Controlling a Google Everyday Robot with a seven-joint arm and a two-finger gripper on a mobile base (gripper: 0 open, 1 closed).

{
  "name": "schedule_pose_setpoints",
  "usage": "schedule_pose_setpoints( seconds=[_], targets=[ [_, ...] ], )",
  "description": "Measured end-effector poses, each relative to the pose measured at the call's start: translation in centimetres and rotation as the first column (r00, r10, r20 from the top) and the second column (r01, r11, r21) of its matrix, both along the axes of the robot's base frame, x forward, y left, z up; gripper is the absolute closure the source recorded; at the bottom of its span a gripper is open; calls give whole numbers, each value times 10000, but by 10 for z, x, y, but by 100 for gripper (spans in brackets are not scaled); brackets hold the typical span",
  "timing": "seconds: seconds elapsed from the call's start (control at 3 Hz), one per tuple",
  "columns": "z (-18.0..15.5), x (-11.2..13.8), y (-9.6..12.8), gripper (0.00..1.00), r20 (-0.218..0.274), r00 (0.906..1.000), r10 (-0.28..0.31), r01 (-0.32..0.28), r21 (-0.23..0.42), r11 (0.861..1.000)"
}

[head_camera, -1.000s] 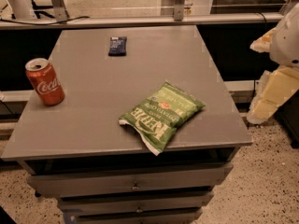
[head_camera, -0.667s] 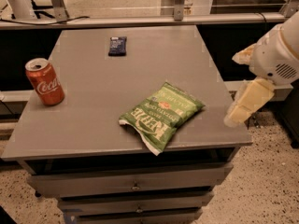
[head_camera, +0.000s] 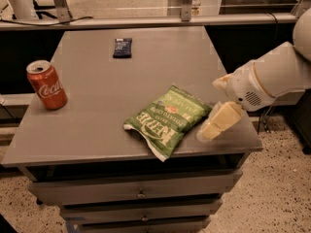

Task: Move green jalapeno chip bag near rxbar blueberry

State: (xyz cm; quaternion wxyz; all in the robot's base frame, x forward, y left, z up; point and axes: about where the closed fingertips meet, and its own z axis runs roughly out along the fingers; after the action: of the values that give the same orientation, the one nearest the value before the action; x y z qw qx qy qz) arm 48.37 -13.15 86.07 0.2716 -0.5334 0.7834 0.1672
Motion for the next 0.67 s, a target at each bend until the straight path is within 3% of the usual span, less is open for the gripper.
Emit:
schedule_pose_setpoints(
  seconds=[0.33,0.67],
  targets=[
    [-15,4,27,0,-249,9997,-18,37,776,9970],
    [-27,4,40,18,-540,9985,-128,192,1194,9927]
  ],
)
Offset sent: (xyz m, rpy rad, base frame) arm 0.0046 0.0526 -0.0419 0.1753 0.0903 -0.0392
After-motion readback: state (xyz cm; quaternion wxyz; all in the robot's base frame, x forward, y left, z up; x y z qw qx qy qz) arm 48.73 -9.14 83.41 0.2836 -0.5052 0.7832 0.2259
